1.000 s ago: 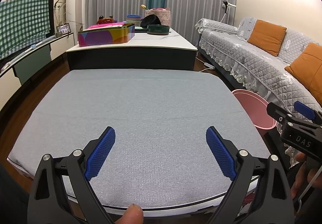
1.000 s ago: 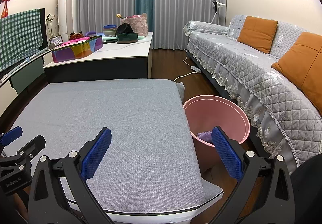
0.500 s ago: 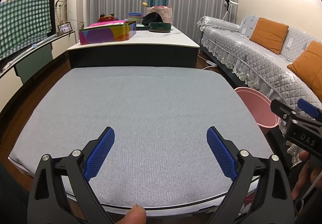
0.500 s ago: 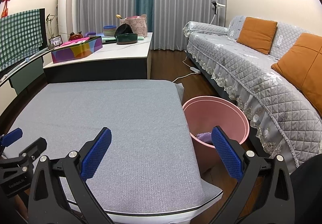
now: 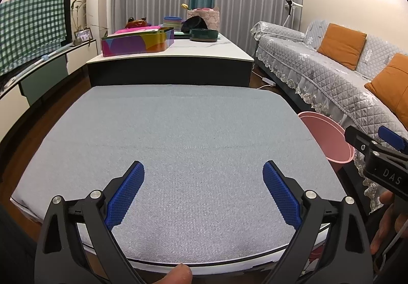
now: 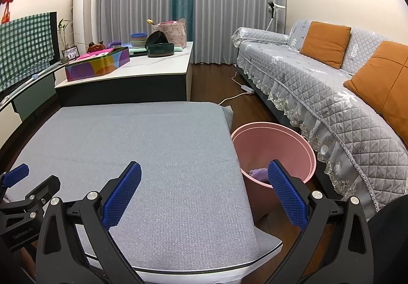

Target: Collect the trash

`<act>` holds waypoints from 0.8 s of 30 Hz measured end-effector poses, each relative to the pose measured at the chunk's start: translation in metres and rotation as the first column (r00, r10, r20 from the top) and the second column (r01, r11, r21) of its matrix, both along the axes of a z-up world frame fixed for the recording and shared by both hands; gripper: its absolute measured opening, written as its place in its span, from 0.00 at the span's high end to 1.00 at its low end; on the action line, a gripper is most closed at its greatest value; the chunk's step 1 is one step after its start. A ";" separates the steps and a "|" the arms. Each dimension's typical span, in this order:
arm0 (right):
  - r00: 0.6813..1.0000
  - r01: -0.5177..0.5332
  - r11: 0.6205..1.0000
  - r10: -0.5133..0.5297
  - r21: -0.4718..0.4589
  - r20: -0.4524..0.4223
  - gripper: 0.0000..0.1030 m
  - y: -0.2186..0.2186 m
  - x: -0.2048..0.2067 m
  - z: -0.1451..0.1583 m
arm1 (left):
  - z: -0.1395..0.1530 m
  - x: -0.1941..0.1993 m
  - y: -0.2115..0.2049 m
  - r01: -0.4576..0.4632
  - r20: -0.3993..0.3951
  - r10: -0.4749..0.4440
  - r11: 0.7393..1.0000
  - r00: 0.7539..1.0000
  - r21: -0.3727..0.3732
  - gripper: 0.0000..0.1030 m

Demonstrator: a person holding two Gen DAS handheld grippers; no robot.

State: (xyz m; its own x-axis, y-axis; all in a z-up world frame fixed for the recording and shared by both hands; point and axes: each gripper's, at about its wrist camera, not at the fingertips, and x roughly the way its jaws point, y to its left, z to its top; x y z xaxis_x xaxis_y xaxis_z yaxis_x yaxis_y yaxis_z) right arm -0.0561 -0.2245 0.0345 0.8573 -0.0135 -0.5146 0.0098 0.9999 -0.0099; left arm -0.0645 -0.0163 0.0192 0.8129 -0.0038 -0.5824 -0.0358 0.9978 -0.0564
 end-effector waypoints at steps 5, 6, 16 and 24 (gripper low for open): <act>1.000 0.001 1.000 -0.001 0.000 0.002 0.05 0.000 0.000 0.001 | 0.001 -0.002 -0.001 0.010 0.014 -0.010 1.000 1.000 -0.002 0.10; 1.000 0.001 1.000 -0.001 0.001 0.001 0.05 0.000 0.000 0.001 | 0.001 -0.002 -0.001 0.011 0.018 -0.010 1.000 1.000 -0.004 0.10; 1.000 0.002 1.000 -0.002 0.002 0.001 0.05 0.000 0.000 0.001 | -0.001 0.000 -0.004 0.016 0.010 -0.016 1.000 1.000 -0.006 0.08; 1.000 0.002 1.000 -0.002 0.002 0.001 0.05 -0.001 0.000 0.001 | -0.002 0.001 -0.004 0.016 0.006 -0.016 1.000 1.000 -0.002 0.08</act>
State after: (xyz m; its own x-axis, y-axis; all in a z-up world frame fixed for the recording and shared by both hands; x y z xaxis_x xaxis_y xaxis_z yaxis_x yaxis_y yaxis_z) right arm -0.0559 -0.2250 0.0354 0.8576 -0.0143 -0.5141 0.0118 0.9999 -0.0082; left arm -0.0637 -0.0205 0.0171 0.8161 -0.0175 -0.5777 -0.0199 0.9981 -0.0583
